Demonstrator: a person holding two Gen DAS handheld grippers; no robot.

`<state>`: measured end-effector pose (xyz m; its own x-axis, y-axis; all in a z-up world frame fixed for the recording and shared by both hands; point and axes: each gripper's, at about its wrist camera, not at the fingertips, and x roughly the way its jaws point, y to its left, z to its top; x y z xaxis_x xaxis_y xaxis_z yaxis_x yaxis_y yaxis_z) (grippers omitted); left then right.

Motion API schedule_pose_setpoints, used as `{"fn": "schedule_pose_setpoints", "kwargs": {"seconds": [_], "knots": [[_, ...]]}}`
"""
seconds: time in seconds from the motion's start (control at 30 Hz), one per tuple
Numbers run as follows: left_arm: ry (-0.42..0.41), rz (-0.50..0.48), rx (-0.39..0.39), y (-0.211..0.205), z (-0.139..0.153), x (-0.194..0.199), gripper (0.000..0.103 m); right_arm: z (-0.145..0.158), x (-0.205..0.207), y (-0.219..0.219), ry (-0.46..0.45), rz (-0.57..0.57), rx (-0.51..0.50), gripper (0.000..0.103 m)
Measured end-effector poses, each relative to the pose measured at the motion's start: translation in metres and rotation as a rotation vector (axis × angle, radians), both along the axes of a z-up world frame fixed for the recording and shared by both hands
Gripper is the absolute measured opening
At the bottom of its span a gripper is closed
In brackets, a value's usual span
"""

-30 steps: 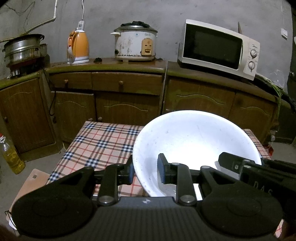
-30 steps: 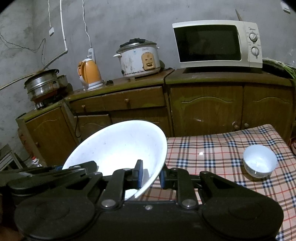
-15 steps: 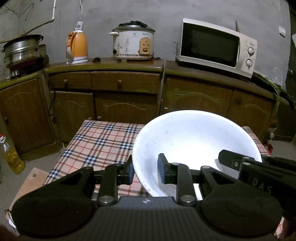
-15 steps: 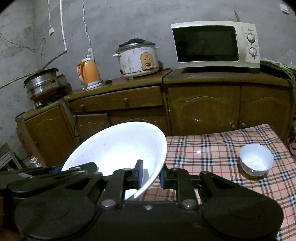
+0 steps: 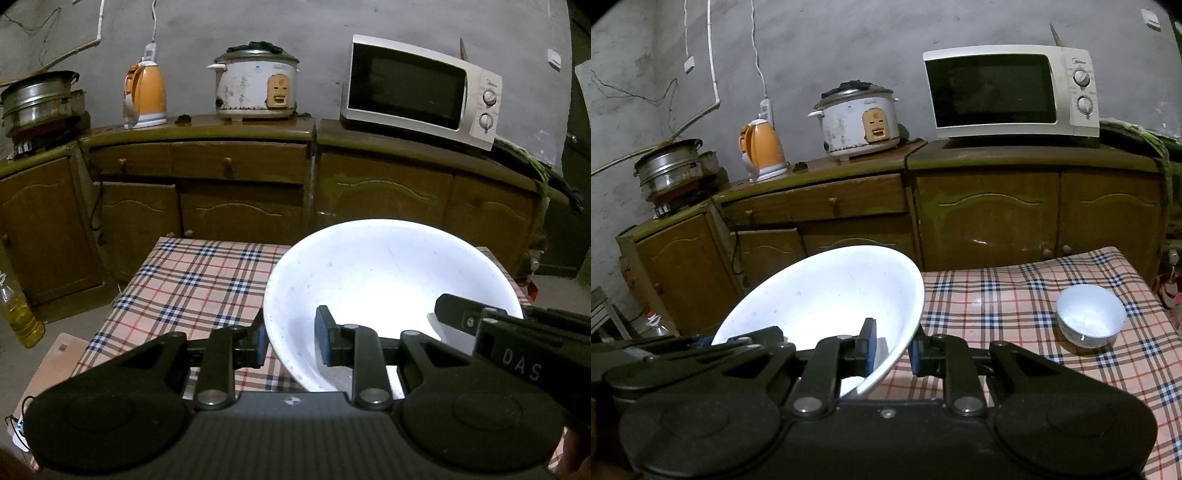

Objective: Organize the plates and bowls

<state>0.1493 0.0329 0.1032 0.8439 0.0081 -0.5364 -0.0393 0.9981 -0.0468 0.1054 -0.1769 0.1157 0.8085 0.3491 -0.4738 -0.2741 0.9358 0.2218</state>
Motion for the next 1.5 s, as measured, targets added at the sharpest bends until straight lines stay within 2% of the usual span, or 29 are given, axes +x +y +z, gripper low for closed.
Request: {"fn": "schedule_pose_setpoints", "kwargs": {"seconds": [1.5], "knots": [[0.034,-0.064,-0.023,-0.023,-0.014,-0.014,0.027,-0.013,-0.020,-0.029,0.012,-0.040,-0.020,0.024]]}}
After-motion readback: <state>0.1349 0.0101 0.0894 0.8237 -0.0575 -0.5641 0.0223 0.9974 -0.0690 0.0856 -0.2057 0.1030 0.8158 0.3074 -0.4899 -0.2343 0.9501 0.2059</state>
